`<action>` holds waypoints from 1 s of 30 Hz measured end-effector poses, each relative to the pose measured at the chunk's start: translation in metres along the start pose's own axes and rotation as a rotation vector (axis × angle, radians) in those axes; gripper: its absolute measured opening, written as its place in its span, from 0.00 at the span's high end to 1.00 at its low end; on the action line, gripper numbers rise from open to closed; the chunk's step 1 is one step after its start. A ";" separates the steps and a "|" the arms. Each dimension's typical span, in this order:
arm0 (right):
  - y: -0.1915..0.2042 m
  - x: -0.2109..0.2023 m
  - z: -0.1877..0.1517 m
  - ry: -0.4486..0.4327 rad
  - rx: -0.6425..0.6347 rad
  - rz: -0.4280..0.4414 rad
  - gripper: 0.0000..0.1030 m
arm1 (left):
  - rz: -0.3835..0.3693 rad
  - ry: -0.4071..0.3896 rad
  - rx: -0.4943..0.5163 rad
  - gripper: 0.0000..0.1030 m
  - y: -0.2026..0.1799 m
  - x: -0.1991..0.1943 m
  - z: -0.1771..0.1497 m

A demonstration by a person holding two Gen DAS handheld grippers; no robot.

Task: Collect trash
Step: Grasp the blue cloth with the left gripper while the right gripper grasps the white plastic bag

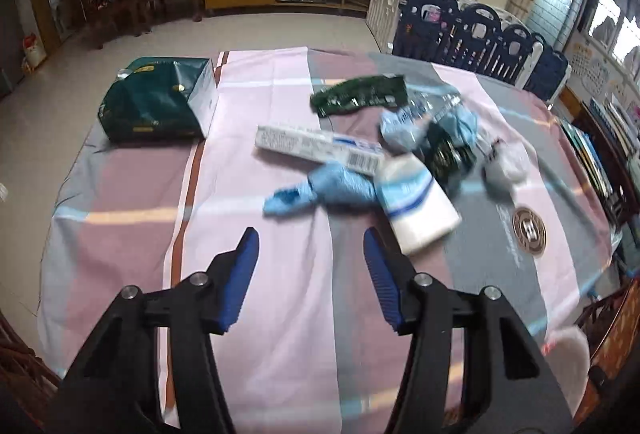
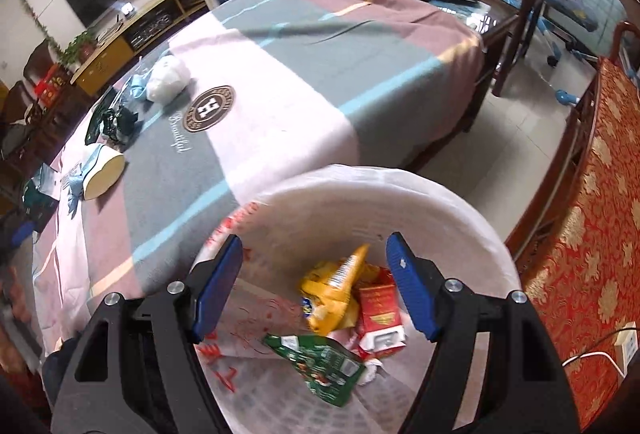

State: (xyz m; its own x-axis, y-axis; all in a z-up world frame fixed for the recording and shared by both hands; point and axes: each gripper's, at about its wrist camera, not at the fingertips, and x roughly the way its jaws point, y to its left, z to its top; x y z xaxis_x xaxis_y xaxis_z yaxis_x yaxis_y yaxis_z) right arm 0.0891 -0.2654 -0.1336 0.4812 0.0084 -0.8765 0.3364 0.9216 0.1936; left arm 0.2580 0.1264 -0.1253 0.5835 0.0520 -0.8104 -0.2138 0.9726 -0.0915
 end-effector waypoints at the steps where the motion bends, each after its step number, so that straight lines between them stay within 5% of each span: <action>1: 0.005 0.001 0.003 0.000 -0.008 0.004 0.29 | -0.023 0.002 -0.013 0.46 0.003 0.008 0.008; 3: 0.018 0.004 0.010 -0.007 -0.033 0.001 0.29 | -0.058 0.013 -0.018 0.44 0.004 0.025 0.019; 6: 0.035 0.009 0.023 -0.010 -0.050 0.015 0.29 | -0.076 0.066 -0.001 0.25 -0.005 0.055 0.031; 9: 0.053 0.018 0.037 -0.011 -0.065 0.046 0.29 | -0.074 0.103 0.017 0.25 -0.014 0.076 0.032; 11: 0.072 0.026 0.050 -0.022 -0.090 0.071 0.29 | -0.074 0.130 0.035 0.52 -0.018 0.090 0.034; 12: 0.080 0.030 0.056 -0.032 -0.103 0.078 0.29 | -0.081 0.153 0.044 0.74 -0.019 0.097 0.033; 13: 0.093 0.035 0.064 -0.052 -0.123 0.087 0.29 | -0.099 0.172 0.045 0.83 -0.019 0.101 0.031; 20: 0.158 0.088 0.124 -0.145 -0.217 0.130 0.18 | -0.129 0.015 0.025 0.87 0.002 0.041 0.004; 27: 0.218 0.176 0.178 -0.082 -0.373 -0.070 0.14 | -0.189 -0.086 -0.032 0.87 0.039 -0.033 -0.030; 29: 0.225 0.181 0.175 -0.095 -0.431 -0.067 0.23 | -0.174 -0.090 -0.038 0.87 0.044 -0.043 -0.038; 30: 0.229 0.181 0.170 -0.094 -0.470 -0.077 0.51 | -0.159 -0.092 -0.035 0.87 0.045 -0.046 -0.041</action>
State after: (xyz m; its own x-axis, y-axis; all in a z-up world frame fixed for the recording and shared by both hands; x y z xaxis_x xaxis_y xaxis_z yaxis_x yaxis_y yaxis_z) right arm 0.3912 -0.1185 -0.1725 0.5477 -0.0819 -0.8327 -0.0179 0.9938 -0.1095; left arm 0.1896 0.1582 -0.1160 0.6811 -0.0792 -0.7279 -0.1394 0.9619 -0.2351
